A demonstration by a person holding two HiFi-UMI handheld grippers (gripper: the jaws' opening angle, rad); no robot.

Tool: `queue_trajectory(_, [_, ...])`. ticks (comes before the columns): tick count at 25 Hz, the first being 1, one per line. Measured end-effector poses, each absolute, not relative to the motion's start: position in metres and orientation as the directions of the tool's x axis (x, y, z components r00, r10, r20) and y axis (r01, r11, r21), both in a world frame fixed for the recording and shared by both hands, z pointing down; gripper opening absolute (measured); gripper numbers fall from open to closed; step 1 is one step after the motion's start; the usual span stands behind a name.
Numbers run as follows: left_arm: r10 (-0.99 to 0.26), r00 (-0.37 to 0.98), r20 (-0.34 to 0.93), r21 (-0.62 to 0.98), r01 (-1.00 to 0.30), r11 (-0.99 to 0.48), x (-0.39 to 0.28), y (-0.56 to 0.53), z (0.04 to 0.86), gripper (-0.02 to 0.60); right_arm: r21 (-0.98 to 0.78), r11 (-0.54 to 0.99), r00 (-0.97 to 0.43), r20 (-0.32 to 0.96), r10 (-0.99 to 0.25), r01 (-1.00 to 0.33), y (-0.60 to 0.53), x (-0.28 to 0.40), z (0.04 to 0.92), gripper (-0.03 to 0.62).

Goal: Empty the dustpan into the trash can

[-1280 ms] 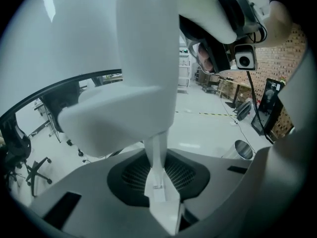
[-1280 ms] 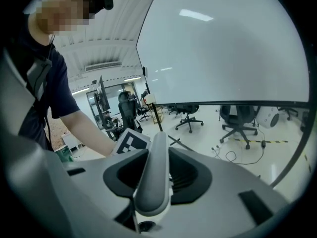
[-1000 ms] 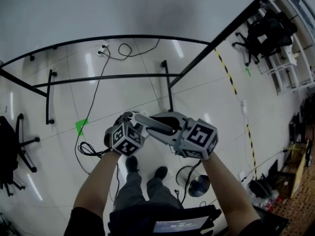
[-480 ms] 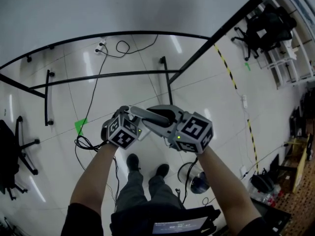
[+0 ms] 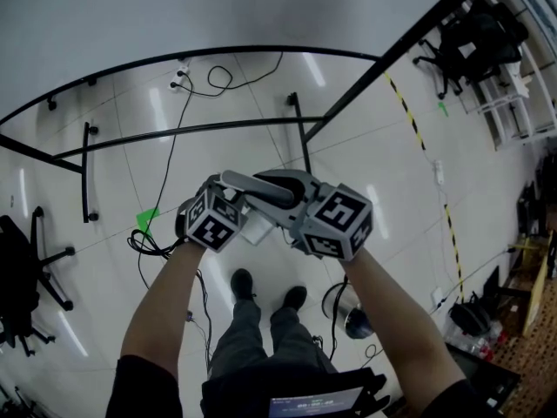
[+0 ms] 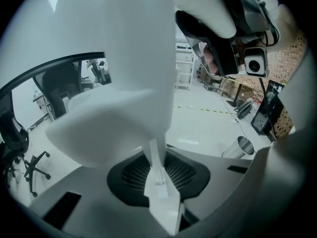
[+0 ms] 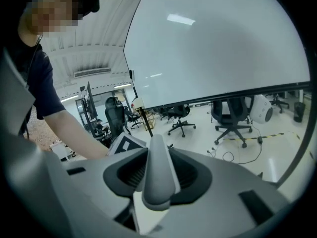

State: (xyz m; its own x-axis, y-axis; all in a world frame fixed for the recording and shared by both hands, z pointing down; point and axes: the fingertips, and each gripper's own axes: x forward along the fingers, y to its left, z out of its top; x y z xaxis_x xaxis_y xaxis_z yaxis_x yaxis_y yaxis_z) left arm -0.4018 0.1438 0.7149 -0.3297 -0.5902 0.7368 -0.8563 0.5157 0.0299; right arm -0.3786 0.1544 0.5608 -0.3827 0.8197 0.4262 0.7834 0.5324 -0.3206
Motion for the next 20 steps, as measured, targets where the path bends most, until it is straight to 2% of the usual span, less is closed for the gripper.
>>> queue_trajectory(7, [-0.600,-0.330,0.729,0.005,-0.874,0.487,-0.415,0.137,0.715,0.090,-0.248,0.620,-0.483,0.442,0.756,0.744,0.140,-0.394,0.560,0.164])
queue_trajectory(16, [-0.620,-0.328,0.713,0.001,-0.884,0.468,-0.416,0.129,0.714,0.091,-0.242,0.664,-0.534,0.433,0.726,0.707,0.124,-0.396,0.557,0.180])
queue_trajectory(20, [-0.595,-0.356,0.720,-0.006,-0.861,0.508,-0.422,0.138,0.718,0.091,-0.254,0.685,-0.560,0.422,0.713,0.683,0.115,-0.395,0.555,0.192])
